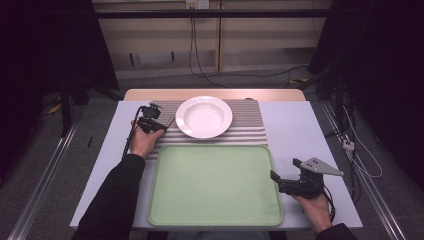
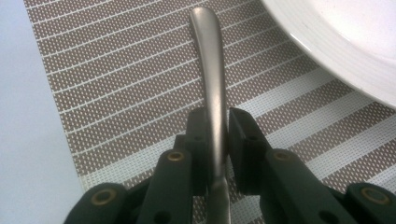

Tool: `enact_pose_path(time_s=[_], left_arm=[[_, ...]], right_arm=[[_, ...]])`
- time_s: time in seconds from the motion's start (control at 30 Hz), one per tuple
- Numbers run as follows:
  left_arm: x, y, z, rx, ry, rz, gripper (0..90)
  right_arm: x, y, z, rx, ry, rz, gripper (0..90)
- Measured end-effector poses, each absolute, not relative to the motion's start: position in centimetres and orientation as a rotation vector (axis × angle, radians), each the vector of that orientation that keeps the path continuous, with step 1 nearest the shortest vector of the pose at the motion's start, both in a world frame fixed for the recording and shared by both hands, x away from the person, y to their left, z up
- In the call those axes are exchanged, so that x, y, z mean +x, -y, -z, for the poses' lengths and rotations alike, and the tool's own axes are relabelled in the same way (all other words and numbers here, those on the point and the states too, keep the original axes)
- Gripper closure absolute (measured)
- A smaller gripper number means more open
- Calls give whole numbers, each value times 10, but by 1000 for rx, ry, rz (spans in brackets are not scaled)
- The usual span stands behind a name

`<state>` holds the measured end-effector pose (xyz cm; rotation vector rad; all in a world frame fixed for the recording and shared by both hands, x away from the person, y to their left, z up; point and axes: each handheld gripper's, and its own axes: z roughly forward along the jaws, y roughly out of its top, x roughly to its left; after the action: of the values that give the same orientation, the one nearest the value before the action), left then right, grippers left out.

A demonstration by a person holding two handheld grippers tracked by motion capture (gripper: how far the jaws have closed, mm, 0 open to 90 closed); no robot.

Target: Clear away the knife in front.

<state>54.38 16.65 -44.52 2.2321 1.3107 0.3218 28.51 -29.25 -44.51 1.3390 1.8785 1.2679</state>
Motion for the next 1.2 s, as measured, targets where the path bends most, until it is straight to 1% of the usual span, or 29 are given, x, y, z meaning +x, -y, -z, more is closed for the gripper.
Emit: enact_pose_path(time_s=[0.27,0.73,0.9,1.13,1.2], left_arm=[[547,-164,443,2269,-1313,-314,788],[550,-169,442,2227,-1360,-250,799],[548,-169,441,2245,-1356,-262,798],[545,-171,436,2224,-1338,-254,798],[543,-171,435,2221,-1331,-274,798]], right_arm=[[285,292,445,1343,-1877,-1269,41],[285,292,445,1344,-1872,-1267,41],[285,292,445,1344,-1872,-1264,41],[285,292,445,1346,-1871,-1265,41],[285,292,445,1344,-1871,-1264,41]])
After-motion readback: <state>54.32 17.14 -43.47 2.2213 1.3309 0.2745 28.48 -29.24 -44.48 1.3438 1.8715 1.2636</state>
